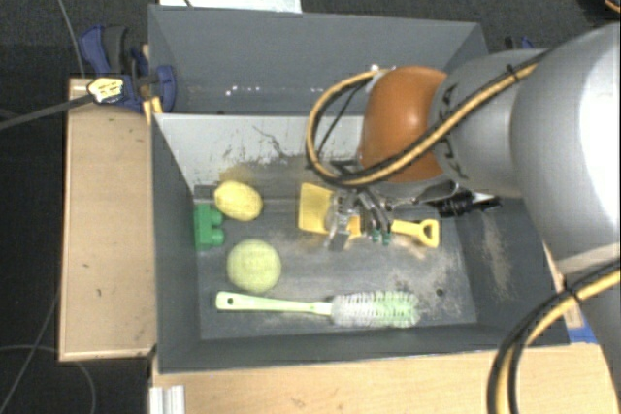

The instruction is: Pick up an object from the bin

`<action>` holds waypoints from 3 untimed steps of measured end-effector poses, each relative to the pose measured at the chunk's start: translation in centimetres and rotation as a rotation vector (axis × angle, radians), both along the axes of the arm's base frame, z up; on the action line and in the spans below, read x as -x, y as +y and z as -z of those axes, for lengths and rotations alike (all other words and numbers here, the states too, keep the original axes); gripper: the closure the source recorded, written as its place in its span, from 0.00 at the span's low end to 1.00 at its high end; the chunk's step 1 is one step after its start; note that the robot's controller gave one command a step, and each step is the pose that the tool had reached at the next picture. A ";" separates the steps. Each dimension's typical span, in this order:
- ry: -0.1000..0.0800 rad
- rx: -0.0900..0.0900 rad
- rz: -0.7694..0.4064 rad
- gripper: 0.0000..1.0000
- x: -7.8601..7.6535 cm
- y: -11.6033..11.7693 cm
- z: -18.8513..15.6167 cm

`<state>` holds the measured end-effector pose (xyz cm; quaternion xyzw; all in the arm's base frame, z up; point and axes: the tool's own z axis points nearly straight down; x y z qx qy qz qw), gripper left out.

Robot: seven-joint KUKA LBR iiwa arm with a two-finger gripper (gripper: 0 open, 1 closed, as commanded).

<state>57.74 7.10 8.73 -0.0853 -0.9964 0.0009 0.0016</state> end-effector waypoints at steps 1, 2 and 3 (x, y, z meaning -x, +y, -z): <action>-0.010 -0.001 0.000 1.00 -0.3 0.0 -3.8; -0.013 -0.001 0.000 1.00 -0.4 0.0 -6.8; -0.019 -0.002 -0.002 1.00 -0.5 0.0 -8.7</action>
Offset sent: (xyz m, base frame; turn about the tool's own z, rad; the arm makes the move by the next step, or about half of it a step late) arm 0.0022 0.0001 0.0423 0.0003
